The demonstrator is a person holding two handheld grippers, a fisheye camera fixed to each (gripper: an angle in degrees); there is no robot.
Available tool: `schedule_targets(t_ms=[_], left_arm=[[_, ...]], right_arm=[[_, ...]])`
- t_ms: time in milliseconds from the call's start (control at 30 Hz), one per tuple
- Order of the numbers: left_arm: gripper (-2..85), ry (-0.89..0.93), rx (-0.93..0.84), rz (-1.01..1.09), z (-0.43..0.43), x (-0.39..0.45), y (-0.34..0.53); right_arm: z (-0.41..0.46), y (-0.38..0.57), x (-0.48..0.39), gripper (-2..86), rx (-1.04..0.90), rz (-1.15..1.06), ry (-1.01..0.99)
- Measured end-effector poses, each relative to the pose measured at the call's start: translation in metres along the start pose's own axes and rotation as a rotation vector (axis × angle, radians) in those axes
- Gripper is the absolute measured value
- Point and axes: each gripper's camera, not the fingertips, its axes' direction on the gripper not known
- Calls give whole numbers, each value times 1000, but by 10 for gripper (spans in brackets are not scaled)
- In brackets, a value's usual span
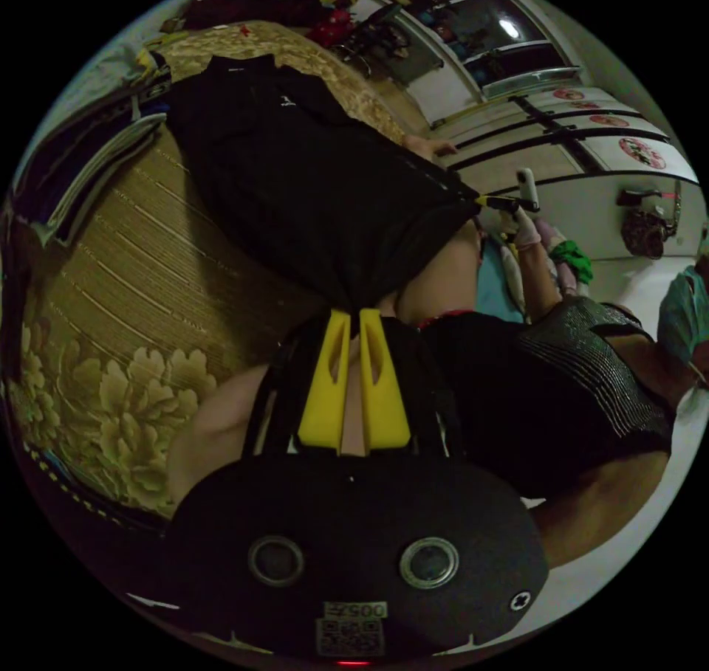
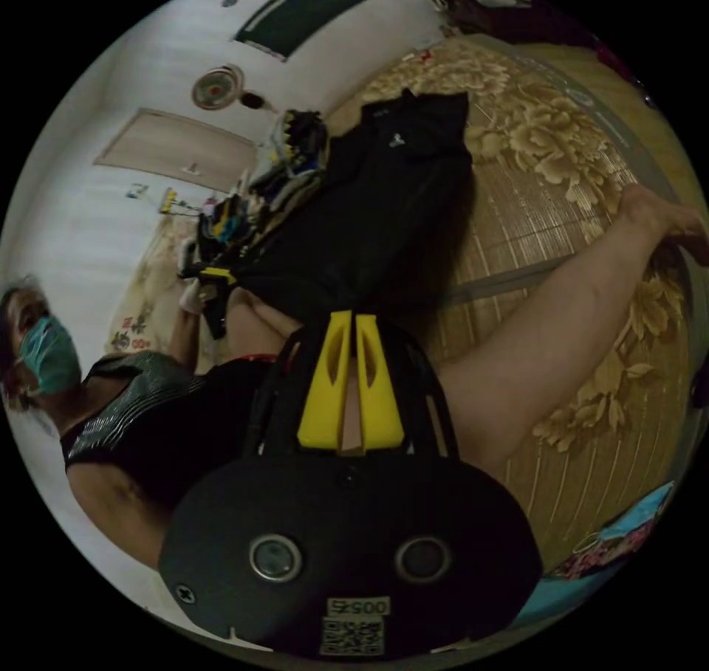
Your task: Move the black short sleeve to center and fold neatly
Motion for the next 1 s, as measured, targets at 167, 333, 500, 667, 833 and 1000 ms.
schedule_targets(t_ms=[167,333,500,667,833,1000], left_arm=[[24,100,-12,-28,-19,20,35],[26,176,-13,-41,-30,27,42],[28,220,53,-42,-48,5,1],[30,160,253,-70,-96,-46,-104],[43,84,499,-272,-123,-105,-188],[30,-46,621,-404,-110,-123,-229]], right_arm=[[-18,40,-5,-9,52,-6,-99],[-24,54,-1,-9,63,-2,-169],[-22,13,23,-9,66,20,-212],[-28,-81,54,-9,93,38,-181],[-35,-201,105,-5,234,149,-167],[-16,-256,142,20,322,299,-153]])
